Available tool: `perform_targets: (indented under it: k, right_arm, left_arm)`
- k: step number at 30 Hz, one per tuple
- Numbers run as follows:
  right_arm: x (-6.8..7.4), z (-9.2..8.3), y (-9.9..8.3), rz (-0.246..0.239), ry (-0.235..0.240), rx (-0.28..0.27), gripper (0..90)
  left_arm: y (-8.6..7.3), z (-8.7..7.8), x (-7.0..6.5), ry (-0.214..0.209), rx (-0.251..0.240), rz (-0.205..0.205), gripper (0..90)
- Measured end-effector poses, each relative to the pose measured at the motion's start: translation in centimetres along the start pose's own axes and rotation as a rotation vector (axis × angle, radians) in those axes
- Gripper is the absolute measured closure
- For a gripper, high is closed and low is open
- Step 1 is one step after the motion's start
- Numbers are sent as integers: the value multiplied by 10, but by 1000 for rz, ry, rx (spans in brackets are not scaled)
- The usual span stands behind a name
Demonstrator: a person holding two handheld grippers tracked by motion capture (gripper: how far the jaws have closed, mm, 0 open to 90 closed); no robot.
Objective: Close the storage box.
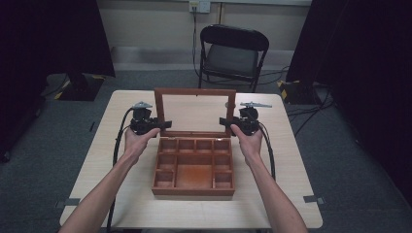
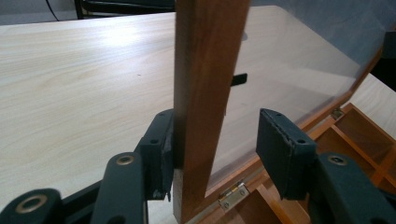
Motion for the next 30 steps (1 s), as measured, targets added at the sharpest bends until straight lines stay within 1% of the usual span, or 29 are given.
perform_targets:
  k: [1,3,5,6,11,12,14,22,24,25,27,28,30]
  right_arm:
    - [0,0,0,0,0,0,435]
    - [2,-2,-1,-16,4,10,427]
    - [4,-3,-1,-13,6,16,424]
    - [5,-4,-2,-15,8,13,421]
    - [6,-6,-4,-9,24,1,403]
    - [7,-7,-6,-5,31,-2,399]
    - [7,-9,-7,-8,36,2,399]
    - [9,-11,-8,-9,44,2,390]
    - [10,-13,-9,-7,48,9,387]
    - [10,-13,-9,-7,48,9,387]
    - [11,-14,-9,-10,49,10,382]
    - [11,-14,-9,-10,47,7,379]
    - [12,-15,-10,-11,50,9,374]
  left_arm:
    - [0,0,0,0,0,0,478]
    - [-1,-2,-1,-6,0,6,475]
    - [-1,-4,-1,-7,-3,6,473]
    - [-2,-6,-1,-10,2,18,472]
    - [-2,-10,-3,-13,-1,26,472]
    - [-3,-12,-3,-15,0,34,472]
    - [-4,-13,-4,-27,-7,23,472]
    - [-5,-16,-6,-26,-9,37,475]
    - [-7,-19,-6,-28,-5,51,476]
    - [-7,-19,-6,-28,-5,51,477]
    - [-7,-19,-7,-32,-10,47,477]
    - [-8,-20,-7,-31,-12,59,479]
    - [-9,-21,-8,-35,-20,61,481]
Point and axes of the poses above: each handheld gripper's, and its own axes: z roughly forward along the jaws, y roughly out of its top, x roughly to its left, the point moved 5 cm from there along z, roughly forward along the jaws, and after that the axes turned 8 degrees about y, right-handed, at the moved point
